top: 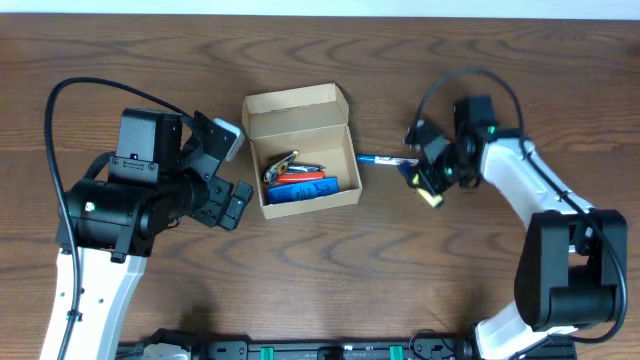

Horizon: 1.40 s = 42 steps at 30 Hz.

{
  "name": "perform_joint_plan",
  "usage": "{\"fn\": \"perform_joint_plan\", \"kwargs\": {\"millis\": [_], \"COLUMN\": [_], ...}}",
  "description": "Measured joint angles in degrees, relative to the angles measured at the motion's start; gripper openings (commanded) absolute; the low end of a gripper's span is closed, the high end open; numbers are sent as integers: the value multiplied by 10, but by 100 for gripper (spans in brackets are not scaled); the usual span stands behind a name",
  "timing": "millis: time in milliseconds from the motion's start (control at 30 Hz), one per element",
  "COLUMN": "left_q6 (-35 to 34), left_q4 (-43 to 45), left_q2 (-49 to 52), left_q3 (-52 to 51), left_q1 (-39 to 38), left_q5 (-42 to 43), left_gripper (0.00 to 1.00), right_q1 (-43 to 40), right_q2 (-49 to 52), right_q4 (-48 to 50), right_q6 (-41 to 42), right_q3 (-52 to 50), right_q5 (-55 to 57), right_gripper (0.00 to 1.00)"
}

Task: Pack container
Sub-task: 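Lower the right gripper and grasp the yellow highlighter, then carry the yellow highlighter into the box and release it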

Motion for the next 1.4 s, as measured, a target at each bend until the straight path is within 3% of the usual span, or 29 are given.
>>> {"fn": "perform_joint_plan", "kwargs": {"millis": [200, 500, 900, 1400], "left_q6": [0, 0, 0, 0], "left_q4": [0, 0, 0, 0], "left_q2": [0, 0, 0, 0], "left_q3": [0, 0, 0, 0], "left_q1": [0, 0, 0, 0], "left_q5": [0, 0, 0, 0], "left_gripper": [95, 95, 95, 95], "right_q1": [44, 155, 304, 309], "right_q2": [-16, -58, -47, 53], "right_q4": [-56, 27, 29, 30], "right_q6": [75, 278, 507, 569], "right_q3": [115, 165, 165, 163], "right_q5": [-23, -23, 182, 256], "right_gripper": [1, 1, 1, 1]}}
